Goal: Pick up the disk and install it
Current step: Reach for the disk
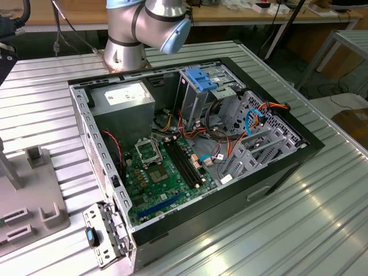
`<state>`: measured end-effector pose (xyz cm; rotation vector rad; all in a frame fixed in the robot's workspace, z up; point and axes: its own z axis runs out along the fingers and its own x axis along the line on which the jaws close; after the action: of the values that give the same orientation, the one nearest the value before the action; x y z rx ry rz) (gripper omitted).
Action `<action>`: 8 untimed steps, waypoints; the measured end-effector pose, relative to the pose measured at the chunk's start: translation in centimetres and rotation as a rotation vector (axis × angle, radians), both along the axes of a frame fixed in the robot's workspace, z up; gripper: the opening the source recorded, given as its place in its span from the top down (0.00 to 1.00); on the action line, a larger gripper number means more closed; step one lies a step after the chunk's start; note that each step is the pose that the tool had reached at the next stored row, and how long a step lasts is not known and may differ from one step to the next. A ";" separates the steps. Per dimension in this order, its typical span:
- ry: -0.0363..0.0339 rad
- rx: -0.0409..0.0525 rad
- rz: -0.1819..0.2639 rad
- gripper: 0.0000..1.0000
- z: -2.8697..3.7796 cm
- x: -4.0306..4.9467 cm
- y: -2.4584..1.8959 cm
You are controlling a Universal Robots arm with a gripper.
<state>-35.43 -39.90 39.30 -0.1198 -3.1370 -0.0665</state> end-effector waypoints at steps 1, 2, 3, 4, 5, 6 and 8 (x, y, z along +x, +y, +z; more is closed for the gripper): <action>0.0001 0.0000 0.000 0.89 0.00 -0.12 0.00; 0.0000 0.0000 0.000 0.89 0.00 -0.14 0.00; 0.0000 0.0001 0.000 0.89 0.00 -0.15 0.00; 0.0000 0.0000 0.000 0.89 0.00 -0.15 0.00; 0.0000 0.0001 0.000 0.89 0.00 -0.15 0.00; 0.0000 0.0000 0.000 0.89 0.00 -0.16 0.00; 0.0000 0.0000 0.000 0.89 0.00 -0.16 0.00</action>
<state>-35.60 -39.89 39.30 -0.1198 -3.1370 -0.0665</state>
